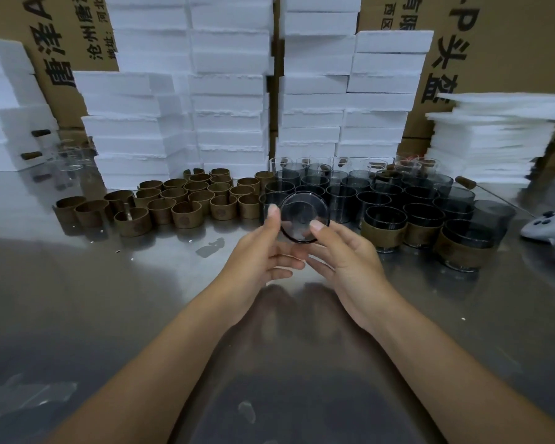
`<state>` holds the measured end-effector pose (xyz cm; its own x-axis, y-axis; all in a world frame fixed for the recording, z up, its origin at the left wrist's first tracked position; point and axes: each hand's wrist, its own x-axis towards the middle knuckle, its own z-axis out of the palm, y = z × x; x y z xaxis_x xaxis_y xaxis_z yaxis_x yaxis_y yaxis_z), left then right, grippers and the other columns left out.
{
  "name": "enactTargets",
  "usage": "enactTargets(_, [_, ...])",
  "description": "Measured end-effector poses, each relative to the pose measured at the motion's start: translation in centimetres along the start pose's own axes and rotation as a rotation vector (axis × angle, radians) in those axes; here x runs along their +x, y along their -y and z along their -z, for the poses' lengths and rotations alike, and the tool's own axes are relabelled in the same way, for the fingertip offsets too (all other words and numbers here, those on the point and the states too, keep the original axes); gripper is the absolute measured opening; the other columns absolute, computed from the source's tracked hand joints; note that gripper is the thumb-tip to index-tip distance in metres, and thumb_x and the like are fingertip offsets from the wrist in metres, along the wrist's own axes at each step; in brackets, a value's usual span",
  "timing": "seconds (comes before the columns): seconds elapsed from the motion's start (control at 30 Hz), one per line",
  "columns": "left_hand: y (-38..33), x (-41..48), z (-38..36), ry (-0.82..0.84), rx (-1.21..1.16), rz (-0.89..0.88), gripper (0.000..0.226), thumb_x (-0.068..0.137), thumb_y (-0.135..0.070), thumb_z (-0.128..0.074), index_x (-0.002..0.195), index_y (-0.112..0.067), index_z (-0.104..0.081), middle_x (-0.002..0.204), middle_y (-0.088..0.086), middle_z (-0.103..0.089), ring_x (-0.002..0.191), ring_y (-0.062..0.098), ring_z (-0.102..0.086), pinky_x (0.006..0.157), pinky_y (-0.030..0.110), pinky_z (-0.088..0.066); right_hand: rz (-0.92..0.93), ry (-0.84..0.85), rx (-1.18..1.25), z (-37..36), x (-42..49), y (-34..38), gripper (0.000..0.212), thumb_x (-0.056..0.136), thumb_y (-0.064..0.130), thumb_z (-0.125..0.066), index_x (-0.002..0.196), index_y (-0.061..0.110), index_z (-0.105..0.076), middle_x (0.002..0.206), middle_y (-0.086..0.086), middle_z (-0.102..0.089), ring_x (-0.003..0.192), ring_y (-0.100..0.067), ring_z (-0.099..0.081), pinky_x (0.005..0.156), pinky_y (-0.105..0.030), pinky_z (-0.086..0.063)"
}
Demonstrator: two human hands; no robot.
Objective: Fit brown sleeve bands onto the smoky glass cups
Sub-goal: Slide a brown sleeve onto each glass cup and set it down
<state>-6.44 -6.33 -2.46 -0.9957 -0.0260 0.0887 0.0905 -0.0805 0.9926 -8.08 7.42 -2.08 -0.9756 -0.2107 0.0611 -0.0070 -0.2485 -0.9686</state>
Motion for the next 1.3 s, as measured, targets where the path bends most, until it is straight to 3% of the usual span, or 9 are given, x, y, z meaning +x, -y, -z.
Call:
enactTargets(0.07, [-0.4, 0.7, 0.1, -0.081, -0.013, 0.027, 0.056, 0.089, -0.062, -0.03, 0.102, -0.021, -0.066, 0.069, -0.004, -0.071, 0.066, 0.008, -0.068, 0.064, 0.023, -0.05, 0.0, -0.027, 0.072, 0.1, 0.2, -0.1, 0.019, 0.087, 0.028, -0.063, 0.101, 0.015, -0.068, 0.097, -0.002, -0.074, 0.094, -0.015, -0.07, 0.089, -0.029, -0.05])
enactTargets(0.13, [-1.0, 1.6, 0.7, -0.264, 0.037, -0.012, 0.033, 0.1, -0.038, -0.041, 0.103, -0.017, -0.065, 0.072, -0.005, -0.07, 0.068, 0.007, -0.067, 0.064, 0.022, -0.05, -0.008, -0.072, 0.116, 0.2, 0.5, -0.3, 0.014, 0.087, 0.026, -0.064, 0.095, 0.016, -0.067, 0.089, 0.001, -0.073, 0.093, -0.017, -0.069, 0.087, -0.028, -0.05])
enactTargets(0.23, [-1.7, 3.4, 2.7, -0.487, 0.288, -0.178, 0.009, 0.095, -0.016, -0.054, 0.1, -0.017, -0.062, 0.086, -0.005, -0.064, 0.079, 0.009, -0.06, 0.078, 0.028, -0.049, -0.027, -0.099, 0.115, 0.1, 0.9, -0.6, 0.03, 0.087, 0.026, -0.064, 0.111, 0.008, -0.065, 0.095, -0.002, -0.07, 0.101, -0.022, -0.068, 0.09, -0.028, -0.05])
enactTargets(0.43, [-1.2, 6.4, 7.5, -0.645, 1.0, -0.092, 0.03, 0.089, -0.012, -0.055, 0.118, -0.014, -0.057, 0.128, 0.007, -0.054, 0.103, 0.027, -0.058, 0.09, 0.04, -0.047, -0.045, -0.086, 0.125, 0.0, 1.3, -0.8, 0.052, 0.085, 0.029, -0.066, 0.127, 0.001, -0.056, 0.114, -0.012, -0.069, 0.104, -0.021, -0.067, 0.082, -0.021, -0.051])
enactTargets(0.6, [-0.5, 6.4, 9.5, -0.614, 1.204, 0.129, 0.037, 0.088, -0.016, -0.056, 0.125, -0.014, -0.052, 0.128, 0.01, -0.054, 0.113, 0.036, -0.053, 0.085, 0.043, -0.044, -0.005, -0.076, 0.131, -0.1, 1.2, -0.8, 0.057, 0.076, 0.034, -0.068, 0.123, 0.003, -0.06, 0.1, -0.004, -0.073, 0.101, -0.02, -0.068, 0.079, -0.019, -0.051])
enactTargets(0.77, [-0.8, 5.9, 9.6, -0.629, 1.172, 0.161, 0.038, 0.086, -0.019, -0.06, 0.124, -0.013, -0.053, 0.126, 0.015, -0.056, 0.114, 0.039, -0.053, 0.086, 0.041, -0.044, -0.012, -0.096, 0.152, -0.1, 1.3, -0.8, 0.049, 0.085, 0.028, -0.066, 0.126, 0.003, -0.057, 0.108, -0.007, -0.072, 0.103, -0.019, -0.068, 0.082, -0.021, -0.052])
enactTargets(0.9, [-0.9, 4.9, 9.0, -0.553, 1.11, 0.134, 0.027, 0.086, -0.024, -0.066, 0.112, -0.02, -0.065, 0.119, 0.01, -0.064, 0.111, 0.032, -0.057, 0.091, 0.038, -0.046, -0.008, -0.095, 0.183, -0.1, 1.2, -0.7, 0.048, 0.085, 0.026, -0.067, 0.127, 0.003, -0.056, 0.095, -0.002, -0.07, 0.1, -0.021, -0.069, 0.075, -0.019, -0.053])
enactTargets(1.1, [-2.0, 3.8, 4.3, -0.527, 0.653, -0.241, 0.016, 0.089, -0.017, -0.061, 0.075, -0.026, -0.062, 0.076, -0.007, -0.064, 0.075, 0.018, -0.06, 0.074, 0.03, -0.05, -0.012, -0.11, 0.183, -0.1, 1.4, -0.9, 0.042, 0.085, 0.027, -0.067, 0.122, 0.008, -0.057, 0.087, 0.003, -0.066, 0.095, -0.018, -0.067, 0.079, -0.023, -0.051])
enactTargets(1.3, [-1.8, 1.6, 0.2, -0.451, 0.349, -0.528, 0.011, 0.092, -0.022, -0.061, 0.085, -0.03, -0.058, 0.08, -0.012, -0.063, 0.07, -0.002, -0.055, 0.066, 0.01, -0.041, -0.011, -0.078, 0.118, -0.1, 1.6, -1.2, 0.05, 0.086, 0.031, -0.067, 0.128, 0.005, -0.057, 0.103, -0.002, -0.069, 0.102, -0.02, -0.067, 0.084, -0.025, -0.048])
